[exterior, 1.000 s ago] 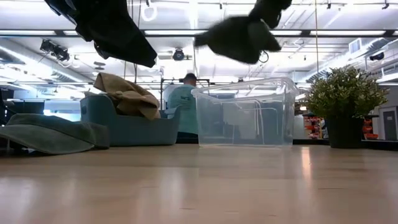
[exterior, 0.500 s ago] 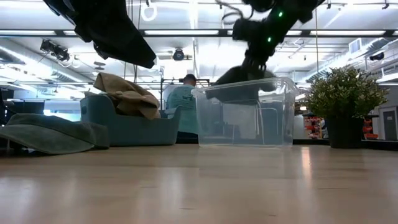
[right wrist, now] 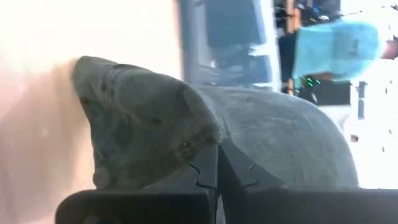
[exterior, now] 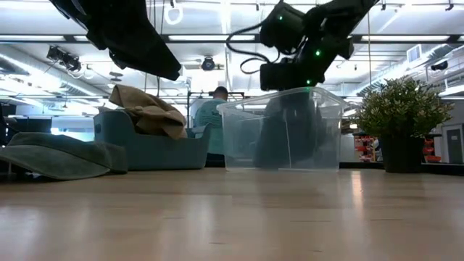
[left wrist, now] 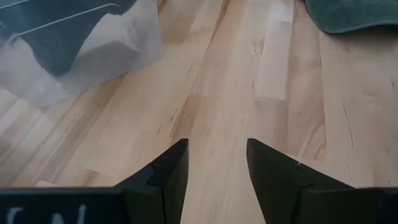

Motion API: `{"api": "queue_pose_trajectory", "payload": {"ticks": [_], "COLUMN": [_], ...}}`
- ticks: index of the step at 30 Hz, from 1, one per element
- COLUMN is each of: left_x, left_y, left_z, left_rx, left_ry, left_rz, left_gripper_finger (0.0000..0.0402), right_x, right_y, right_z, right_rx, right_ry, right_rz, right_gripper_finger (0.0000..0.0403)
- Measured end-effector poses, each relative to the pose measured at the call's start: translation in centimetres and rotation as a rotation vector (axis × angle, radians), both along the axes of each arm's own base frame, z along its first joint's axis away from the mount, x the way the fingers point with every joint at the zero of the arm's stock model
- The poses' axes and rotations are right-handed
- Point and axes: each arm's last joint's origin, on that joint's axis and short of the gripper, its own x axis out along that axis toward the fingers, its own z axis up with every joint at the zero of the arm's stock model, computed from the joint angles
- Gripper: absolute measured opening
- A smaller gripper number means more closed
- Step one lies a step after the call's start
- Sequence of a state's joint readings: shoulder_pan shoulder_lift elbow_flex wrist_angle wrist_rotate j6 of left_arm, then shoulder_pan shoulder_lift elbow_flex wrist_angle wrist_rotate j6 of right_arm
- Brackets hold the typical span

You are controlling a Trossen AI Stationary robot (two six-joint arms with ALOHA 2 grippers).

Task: Pick & Place hat
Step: Put the bottom left blue cap into the transparent bin

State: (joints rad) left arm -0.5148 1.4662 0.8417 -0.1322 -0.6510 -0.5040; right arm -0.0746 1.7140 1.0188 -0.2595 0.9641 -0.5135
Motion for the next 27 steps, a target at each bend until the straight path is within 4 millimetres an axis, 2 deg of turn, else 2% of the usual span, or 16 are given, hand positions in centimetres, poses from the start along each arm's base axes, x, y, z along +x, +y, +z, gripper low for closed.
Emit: {"api": "queue_pose_trajectory", "payload": {"ticks": [5, 12, 20, 27], "left_x": [0.0, 0.0, -0.1, -0.1], "left_y": [0.0, 0.0, 0.0, 0.1], "left_z": [0.0, 0.0, -0.1, -0.1], "left_rx": [0.002, 0.002, 0.006, 0.009], "left_ry": [0.001, 0.001, 0.009, 0.015], "left_rz": [-0.001, -0.001, -0.001, 0.000], "left_gripper_finger": [0.0167, 0.0167, 0.0167, 0.0167], "right_x": [0.2, 0.1, -1.0, -1.7], "right_y": [0.1, 0.2, 0.3, 0.3], "right_z": [0.0, 0.6, 3.2, 4.8], "right_rx": [0.048, -0.031, -0.149, -0.314], "right_ry": [0.070, 0.241, 0.388, 0.758], "right_rz": [0.111, 0.223, 0.318, 0.537], "right_gripper_finger": [0.0002, 0.0002, 0.0002, 0.0002]}}
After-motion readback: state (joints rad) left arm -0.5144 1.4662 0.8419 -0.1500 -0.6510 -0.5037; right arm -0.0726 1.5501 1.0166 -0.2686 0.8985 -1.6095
